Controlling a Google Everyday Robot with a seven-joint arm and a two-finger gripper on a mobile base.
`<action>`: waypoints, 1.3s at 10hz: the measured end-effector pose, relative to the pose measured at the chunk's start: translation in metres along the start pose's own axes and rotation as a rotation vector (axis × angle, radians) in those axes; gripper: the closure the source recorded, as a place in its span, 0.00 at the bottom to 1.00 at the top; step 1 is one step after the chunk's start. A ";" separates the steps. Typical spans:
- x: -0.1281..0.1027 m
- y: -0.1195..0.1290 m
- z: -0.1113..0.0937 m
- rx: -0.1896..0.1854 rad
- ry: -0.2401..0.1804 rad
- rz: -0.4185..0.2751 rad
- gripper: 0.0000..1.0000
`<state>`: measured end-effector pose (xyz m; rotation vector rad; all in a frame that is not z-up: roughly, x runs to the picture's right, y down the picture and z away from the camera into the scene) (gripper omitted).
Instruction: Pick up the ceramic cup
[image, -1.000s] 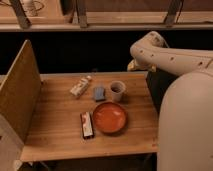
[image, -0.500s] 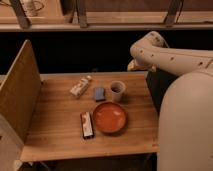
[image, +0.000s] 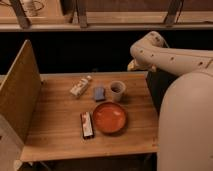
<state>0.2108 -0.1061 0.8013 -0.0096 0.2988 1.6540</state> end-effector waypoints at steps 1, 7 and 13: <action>0.000 0.000 0.000 0.000 0.000 0.000 0.20; 0.020 0.018 -0.002 -0.038 0.060 -0.020 0.20; 0.059 0.024 -0.003 -0.067 0.200 -0.052 0.20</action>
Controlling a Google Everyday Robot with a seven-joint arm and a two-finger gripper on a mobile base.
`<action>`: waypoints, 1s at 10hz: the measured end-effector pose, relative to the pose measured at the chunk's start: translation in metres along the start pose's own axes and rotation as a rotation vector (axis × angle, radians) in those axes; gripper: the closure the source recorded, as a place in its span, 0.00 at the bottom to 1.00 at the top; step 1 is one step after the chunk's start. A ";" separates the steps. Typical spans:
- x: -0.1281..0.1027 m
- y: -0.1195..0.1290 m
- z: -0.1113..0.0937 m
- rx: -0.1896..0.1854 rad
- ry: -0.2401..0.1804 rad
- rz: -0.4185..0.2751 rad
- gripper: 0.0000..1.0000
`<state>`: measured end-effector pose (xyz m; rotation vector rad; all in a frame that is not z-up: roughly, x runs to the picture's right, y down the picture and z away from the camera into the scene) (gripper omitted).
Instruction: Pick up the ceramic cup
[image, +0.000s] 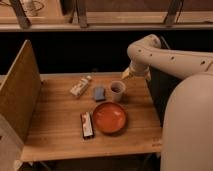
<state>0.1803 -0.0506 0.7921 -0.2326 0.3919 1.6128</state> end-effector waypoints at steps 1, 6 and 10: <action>0.000 -0.001 0.009 0.006 0.022 0.001 0.20; 0.016 0.024 0.052 0.051 0.160 -0.085 0.20; 0.017 0.023 0.054 0.061 0.168 -0.087 0.20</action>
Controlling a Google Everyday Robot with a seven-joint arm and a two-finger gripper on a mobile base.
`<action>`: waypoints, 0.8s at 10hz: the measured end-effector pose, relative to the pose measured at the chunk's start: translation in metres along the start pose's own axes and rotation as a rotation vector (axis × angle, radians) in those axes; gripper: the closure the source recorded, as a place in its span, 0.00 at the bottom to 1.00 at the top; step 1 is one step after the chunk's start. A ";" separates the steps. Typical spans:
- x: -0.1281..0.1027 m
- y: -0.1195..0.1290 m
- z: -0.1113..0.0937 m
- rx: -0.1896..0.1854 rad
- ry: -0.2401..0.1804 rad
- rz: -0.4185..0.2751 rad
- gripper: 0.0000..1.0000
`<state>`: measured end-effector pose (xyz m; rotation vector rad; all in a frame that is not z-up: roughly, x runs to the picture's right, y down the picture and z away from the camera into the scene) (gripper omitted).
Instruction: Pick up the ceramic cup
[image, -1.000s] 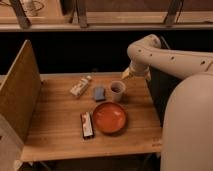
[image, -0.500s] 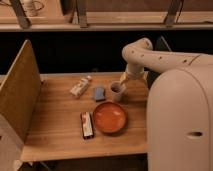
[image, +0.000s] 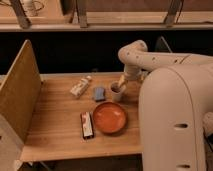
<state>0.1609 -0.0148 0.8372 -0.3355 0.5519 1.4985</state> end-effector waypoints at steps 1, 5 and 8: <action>0.000 0.001 0.001 -0.001 0.001 -0.001 0.20; -0.007 0.011 0.024 -0.024 0.019 -0.037 0.20; -0.008 0.021 0.037 -0.059 0.042 -0.054 0.20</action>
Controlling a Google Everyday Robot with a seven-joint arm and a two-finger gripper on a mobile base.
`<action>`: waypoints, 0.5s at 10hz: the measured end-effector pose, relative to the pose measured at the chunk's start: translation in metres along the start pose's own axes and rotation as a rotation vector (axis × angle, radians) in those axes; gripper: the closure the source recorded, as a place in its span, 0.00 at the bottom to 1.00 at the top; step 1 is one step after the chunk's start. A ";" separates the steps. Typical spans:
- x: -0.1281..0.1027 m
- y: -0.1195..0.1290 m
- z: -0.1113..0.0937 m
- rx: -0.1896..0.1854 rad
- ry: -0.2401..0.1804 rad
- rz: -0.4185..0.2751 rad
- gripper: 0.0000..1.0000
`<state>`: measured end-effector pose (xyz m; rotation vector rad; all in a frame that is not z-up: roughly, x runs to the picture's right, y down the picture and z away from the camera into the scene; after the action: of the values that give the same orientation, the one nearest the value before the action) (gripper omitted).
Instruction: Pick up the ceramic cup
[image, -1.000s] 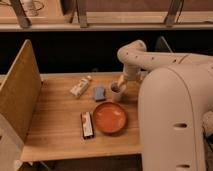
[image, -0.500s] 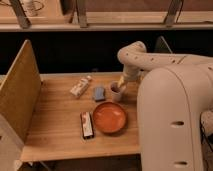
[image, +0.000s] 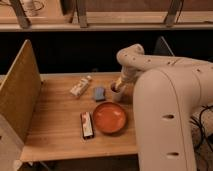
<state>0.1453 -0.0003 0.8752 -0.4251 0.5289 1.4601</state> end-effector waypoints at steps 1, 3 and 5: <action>0.003 0.001 0.006 -0.005 0.016 0.000 0.20; 0.011 0.000 0.023 -0.014 0.065 0.005 0.20; 0.017 0.003 0.039 -0.037 0.114 0.014 0.30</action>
<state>0.1464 0.0367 0.8975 -0.5378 0.5975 1.4672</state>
